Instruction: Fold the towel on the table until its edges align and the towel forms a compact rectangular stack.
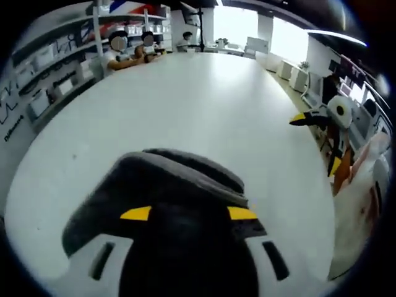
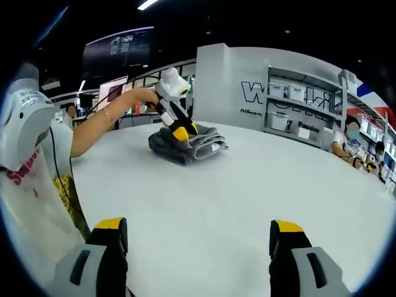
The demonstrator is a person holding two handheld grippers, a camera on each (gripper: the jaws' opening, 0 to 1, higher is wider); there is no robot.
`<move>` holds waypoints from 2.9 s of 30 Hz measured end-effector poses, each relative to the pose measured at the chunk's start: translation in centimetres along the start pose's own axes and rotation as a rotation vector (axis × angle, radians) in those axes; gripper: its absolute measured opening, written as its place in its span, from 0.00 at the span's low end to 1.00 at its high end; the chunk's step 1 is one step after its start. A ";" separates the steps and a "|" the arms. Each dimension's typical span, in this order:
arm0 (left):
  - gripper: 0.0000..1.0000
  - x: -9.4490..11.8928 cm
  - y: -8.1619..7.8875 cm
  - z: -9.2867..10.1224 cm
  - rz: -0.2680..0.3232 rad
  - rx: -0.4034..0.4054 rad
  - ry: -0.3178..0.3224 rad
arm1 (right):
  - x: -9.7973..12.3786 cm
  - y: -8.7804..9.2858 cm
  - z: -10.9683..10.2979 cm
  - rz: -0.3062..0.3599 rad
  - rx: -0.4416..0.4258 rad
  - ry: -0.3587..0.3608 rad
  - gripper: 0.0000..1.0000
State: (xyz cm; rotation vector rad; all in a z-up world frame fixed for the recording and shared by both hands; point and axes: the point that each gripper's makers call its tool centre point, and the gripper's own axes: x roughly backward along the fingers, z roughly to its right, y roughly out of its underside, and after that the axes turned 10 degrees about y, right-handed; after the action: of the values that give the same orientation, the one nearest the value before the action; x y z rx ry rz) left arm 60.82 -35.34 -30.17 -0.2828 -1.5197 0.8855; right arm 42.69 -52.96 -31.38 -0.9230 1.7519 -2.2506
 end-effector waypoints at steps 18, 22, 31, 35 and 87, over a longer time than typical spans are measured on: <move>0.54 4.4 -0.9 0.9 0.237 0.013 0.049 | -0.8 -1.7 -1.1 -0.001 0.047 -0.030 0.99; 0.67 6.5 -1.3 0.7 0.290 0.008 0.022 | -1.3 -2.4 -1.7 0.007 0.061 -0.048 0.99; 0.88 11.8 -0.2 1.0 0.351 -0.009 -0.085 | -2.3 -3.1 -3.0 0.003 0.096 -0.094 0.99; 0.96 14.3 1.2 1.5 0.355 0.005 -0.145 | -2.8 -3.6 -3.9 0.014 0.112 -0.121 0.99; 0.99 21.9 22.5 8.9 0.331 0.351 -0.526 | -6.2 -4.7 -3.6 -0.045 0.109 -0.154 0.99</move>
State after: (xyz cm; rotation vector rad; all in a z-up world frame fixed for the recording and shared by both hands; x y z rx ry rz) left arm 41.40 -9.24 -28.24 -0.0393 -1.7827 1.5590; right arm 46.87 -45.67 -29.84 -1.0911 1.5434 -2.2107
